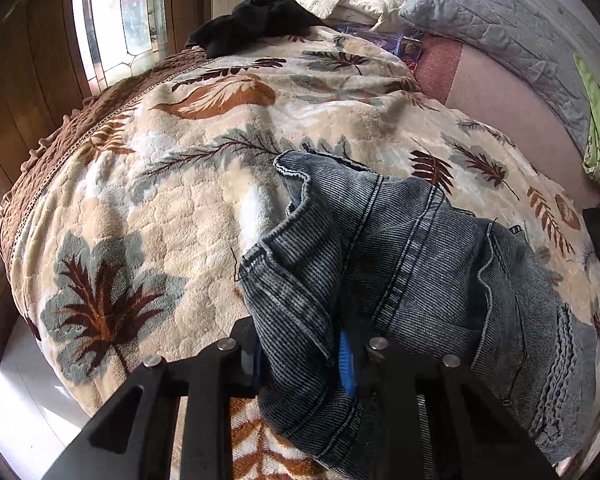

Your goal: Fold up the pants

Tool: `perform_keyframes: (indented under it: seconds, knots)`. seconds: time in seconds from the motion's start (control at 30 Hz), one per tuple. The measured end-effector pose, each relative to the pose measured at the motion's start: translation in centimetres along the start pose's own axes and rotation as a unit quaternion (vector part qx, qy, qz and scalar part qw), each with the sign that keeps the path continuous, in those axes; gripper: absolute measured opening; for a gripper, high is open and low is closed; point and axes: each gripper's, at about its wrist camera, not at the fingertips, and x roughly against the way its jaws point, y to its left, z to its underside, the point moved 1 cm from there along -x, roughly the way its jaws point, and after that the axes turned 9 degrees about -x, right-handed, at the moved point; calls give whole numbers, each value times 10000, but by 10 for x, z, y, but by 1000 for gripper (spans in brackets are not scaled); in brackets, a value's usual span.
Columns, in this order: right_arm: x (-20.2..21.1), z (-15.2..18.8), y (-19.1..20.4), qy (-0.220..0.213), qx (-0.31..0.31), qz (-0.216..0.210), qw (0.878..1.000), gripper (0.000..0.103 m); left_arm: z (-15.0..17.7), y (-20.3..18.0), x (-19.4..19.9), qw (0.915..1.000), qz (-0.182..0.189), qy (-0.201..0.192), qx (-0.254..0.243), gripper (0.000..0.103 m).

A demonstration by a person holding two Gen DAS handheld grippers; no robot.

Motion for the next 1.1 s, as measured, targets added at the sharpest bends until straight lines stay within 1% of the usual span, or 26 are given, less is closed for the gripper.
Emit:
perform_keyframes:
  seconds: [0.07, 0.23, 0.37, 0.53, 0.8, 1.1]
  knots:
    - [1, 0, -1, -13, -16, 8, 10000, 60, 2, 0, 3, 10000, -41, -74, -26, 25]
    - [2, -2, -6, -51, -126, 28, 9999, 60, 3, -7, 18, 9990, -224, -355, -143, 23]
    - [2, -3, -5, -77, -122, 37, 9999, 60, 4, -15, 36, 9970, -367, -630, -251, 22]
    - [3, -4, -5, -99, -142, 29, 9998, 60, 3, -23, 55, 9948, -424, -855, -347, 21]
    - [5, -6, -8, -127, -176, 16, 9998, 60, 0, -37, 77, 9925, -410, -1046, -474, 20]
    - [10, -7, -13, -190, -244, 1, 9995, 60, 0, -48, 92, 9909, -401, -1160, -546, 19]
